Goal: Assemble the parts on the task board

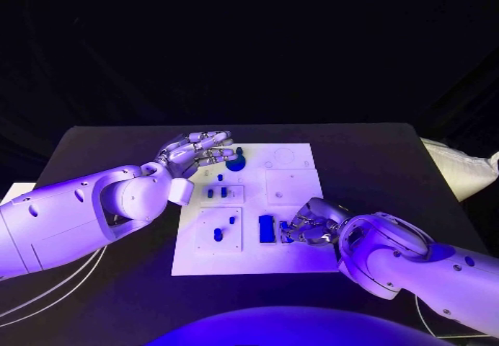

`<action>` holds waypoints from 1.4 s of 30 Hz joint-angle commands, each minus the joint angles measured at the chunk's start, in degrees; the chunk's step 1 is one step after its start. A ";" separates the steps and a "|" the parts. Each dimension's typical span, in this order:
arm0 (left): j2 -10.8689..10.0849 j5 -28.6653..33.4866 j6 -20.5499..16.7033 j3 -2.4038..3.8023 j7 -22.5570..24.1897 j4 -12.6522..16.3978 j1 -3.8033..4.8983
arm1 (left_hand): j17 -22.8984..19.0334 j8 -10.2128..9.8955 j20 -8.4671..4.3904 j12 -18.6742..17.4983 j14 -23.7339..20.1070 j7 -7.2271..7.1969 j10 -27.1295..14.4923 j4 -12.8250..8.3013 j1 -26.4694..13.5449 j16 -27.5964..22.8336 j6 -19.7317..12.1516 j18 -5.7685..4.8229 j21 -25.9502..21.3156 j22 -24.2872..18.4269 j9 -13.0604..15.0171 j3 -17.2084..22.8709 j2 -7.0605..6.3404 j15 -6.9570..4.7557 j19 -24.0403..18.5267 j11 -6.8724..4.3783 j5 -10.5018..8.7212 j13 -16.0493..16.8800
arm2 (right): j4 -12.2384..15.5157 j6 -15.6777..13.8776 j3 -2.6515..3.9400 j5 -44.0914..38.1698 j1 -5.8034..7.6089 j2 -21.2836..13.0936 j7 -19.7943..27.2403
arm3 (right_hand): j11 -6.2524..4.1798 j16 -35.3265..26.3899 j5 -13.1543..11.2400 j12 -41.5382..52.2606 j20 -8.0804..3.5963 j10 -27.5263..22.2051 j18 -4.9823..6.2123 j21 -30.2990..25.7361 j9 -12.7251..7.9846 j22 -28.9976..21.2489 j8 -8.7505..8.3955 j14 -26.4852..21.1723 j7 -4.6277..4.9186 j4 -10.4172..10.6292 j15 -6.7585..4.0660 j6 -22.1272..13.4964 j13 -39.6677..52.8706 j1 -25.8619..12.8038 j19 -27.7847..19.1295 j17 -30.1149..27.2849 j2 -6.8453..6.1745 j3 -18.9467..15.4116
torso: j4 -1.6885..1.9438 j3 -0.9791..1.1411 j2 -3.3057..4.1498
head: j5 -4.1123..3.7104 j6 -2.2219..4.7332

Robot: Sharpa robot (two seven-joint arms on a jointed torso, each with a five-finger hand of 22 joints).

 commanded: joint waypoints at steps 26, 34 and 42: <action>0.09 -0.22 1.52 0.04 -0.02 -0.01 0.01 | -0.05 0.01 0.06 -0.24 0.38 -0.26 0.08 0.05 -0.45 -0.34 -0.20 0.74 0.33 -0.16 0.06 0.26 0.33 -0.11 0.50 0.16 0.18 0.09 | 0.81 2.72 -0.06 -6.72 -0.06 0.99 0.40 | -0.17 0.10 -4.71 -0.92 -0.47 0.91 -1.05 0.23 0.83 7.05 -0.49 3.74 -0.46 0.14 -0.43 1.08 -0.55 -8.29 1.84 4.69 1.91 -7.09 | -0.08 0.05 -0.02 | 0.07 -0.12; -0.09 -0.22 1.60 0.04 -0.13 0.05 0.01 | -0.05 0.01 0.06 -0.24 0.38 -0.26 0.08 0.05 -0.45 -0.34 -0.20 0.74 0.33 -0.16 0.06 0.26 0.33 -0.11 0.50 0.16 0.18 0.09 | 1.23 1.82 -0.05 -8.58 -0.15 -0.29 0.43 | -0.17 -0.07 -10.79 -1.41 -0.51 0.86 -1.03 0.16 1.21 7.02 -0.79 3.71 -0.48 0.06 -0.44 1.02 -0.72 -10.45 1.80 4.53 2.43 -11.22 | -0.11 0.09 -0.03 | 0.12 -0.06; -0.07 -0.22 1.67 0.04 -0.16 -0.05 0.01 | -0.05 0.01 0.06 -0.24 0.38 -0.26 0.08 0.05 -0.45 -0.34 -0.20 0.74 0.33 -0.16 0.06 0.26 0.33 -0.11 0.50 0.16 0.18 0.09 | 1.61 2.83 -0.04 -8.62 -0.25 -0.59 0.87 | -0.09 -0.22 -15.41 -1.45 -0.49 0.76 -1.00 0.03 1.59 6.90 -1.13 3.69 -0.37 -2.46 -0.41 0.88 -0.51 -2.72 1.71 4.42 1.77 -12.81 | -0.05 0.07 -0.01 | -0.09 0.12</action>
